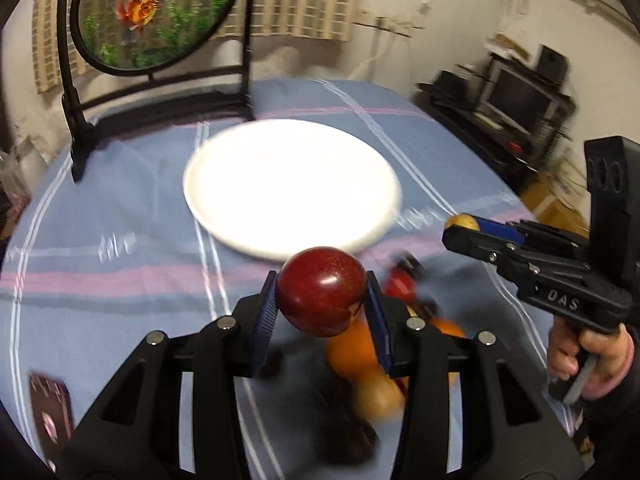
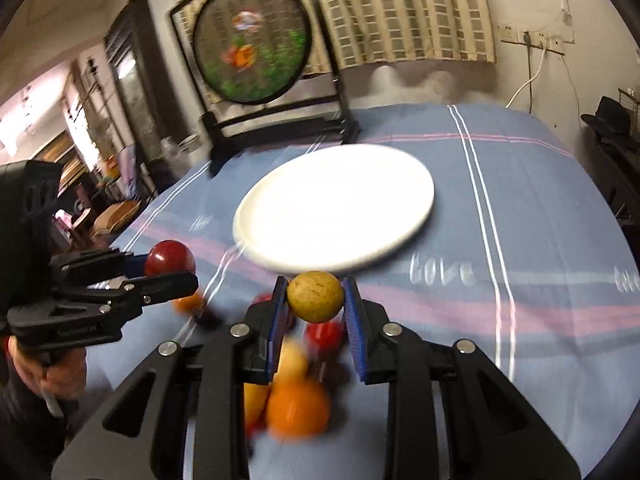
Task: Organize fruits
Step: 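Carry the red apple and yellow fruit to the white plate and release both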
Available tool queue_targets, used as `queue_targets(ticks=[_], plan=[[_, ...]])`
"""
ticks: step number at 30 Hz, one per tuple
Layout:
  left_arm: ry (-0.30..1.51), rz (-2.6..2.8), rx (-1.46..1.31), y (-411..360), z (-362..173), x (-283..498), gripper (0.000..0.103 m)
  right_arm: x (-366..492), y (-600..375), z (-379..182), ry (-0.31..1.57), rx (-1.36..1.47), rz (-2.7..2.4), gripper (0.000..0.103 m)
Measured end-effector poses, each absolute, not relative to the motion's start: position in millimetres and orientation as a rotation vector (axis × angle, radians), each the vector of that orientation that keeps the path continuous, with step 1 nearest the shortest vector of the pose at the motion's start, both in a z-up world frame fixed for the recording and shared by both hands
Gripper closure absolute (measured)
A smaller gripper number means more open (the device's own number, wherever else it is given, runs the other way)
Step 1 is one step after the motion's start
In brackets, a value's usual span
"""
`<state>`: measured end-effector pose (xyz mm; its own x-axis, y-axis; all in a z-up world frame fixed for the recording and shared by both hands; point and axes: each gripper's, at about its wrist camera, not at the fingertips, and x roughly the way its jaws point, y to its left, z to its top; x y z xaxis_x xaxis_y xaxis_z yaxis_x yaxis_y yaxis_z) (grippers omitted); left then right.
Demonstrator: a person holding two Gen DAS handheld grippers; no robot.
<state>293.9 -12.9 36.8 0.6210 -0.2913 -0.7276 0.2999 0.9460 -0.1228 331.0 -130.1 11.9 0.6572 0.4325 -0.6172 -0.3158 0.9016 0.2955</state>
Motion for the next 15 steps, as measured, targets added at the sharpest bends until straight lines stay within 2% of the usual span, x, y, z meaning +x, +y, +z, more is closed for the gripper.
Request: queue_targets(ticks=[6,12,13,14,15], plan=[[0.890,-0.279,0.015,-14.3,22.0,360.1,0.061,396.7,-111.4,-7.2,0.812,0.141,0.405,0.074],[0.961,-0.259,0.024,-19.7,-0.9,395.8,0.060,423.5,-106.8,-20.1,0.849,0.130,0.412,0.074],[0.967,-0.254,0.026,-19.3,-3.5,397.3,0.059,425.7,-105.5,-21.9,0.860,0.118,0.417,0.074],[0.970,-0.243,0.029,-18.9,-5.4,400.5,0.057,426.5,-104.6,-23.1,0.869,0.105,0.414,0.069],[0.966,-0.230,0.034,-18.7,-5.7,399.7,0.051,425.7,-104.7,-23.2,0.875,0.095,0.403,0.066]])
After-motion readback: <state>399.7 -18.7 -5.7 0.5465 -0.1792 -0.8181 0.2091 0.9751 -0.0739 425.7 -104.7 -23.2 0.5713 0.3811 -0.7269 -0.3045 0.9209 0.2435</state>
